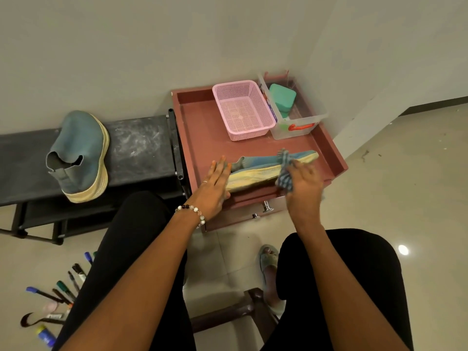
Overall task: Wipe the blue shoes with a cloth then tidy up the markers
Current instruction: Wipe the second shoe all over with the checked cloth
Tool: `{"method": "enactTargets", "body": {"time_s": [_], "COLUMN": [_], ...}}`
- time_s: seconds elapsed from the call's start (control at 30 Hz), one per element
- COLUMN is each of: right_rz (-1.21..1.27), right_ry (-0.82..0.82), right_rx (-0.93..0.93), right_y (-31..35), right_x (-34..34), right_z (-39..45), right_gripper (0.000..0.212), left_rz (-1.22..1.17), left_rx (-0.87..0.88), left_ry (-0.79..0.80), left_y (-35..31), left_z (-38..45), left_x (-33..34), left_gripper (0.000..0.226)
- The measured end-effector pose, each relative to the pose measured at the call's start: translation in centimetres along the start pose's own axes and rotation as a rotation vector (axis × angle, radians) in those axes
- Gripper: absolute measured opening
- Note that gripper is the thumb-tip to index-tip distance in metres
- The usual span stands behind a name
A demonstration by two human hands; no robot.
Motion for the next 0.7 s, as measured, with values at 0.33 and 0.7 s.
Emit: {"method": "enactTargets", "body": {"time_s": [0.33,0.7], "right_rz": [0.079,0.082], "right_ry": [0.264,0.405], "right_rx": [0.049,-0.405], "right_y": [4.9,8.3], "right_x": [7.0,6.6], "right_z": [-3.1,-5.0], "right_gripper": [0.069,0.071], "left_rz": [-0.065,-0.099], "left_rx": [-0.042,-0.073], "left_ry": [-0.012,-0.03], "left_y": [0.5,1.1], "left_z": [0.3,-0.3], "left_x": [-0.6,-0.3], "left_gripper": [0.071,0.097]}}
Point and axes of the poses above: each hand's wrist, its own z-axis towards the middle knuckle, its own x-axis out of the palm, y = z × x, the point moved 10 cm from there along z, towards the middle knuckle, and after that the axes turned 12 degrees about x, right-handed, at the moved point
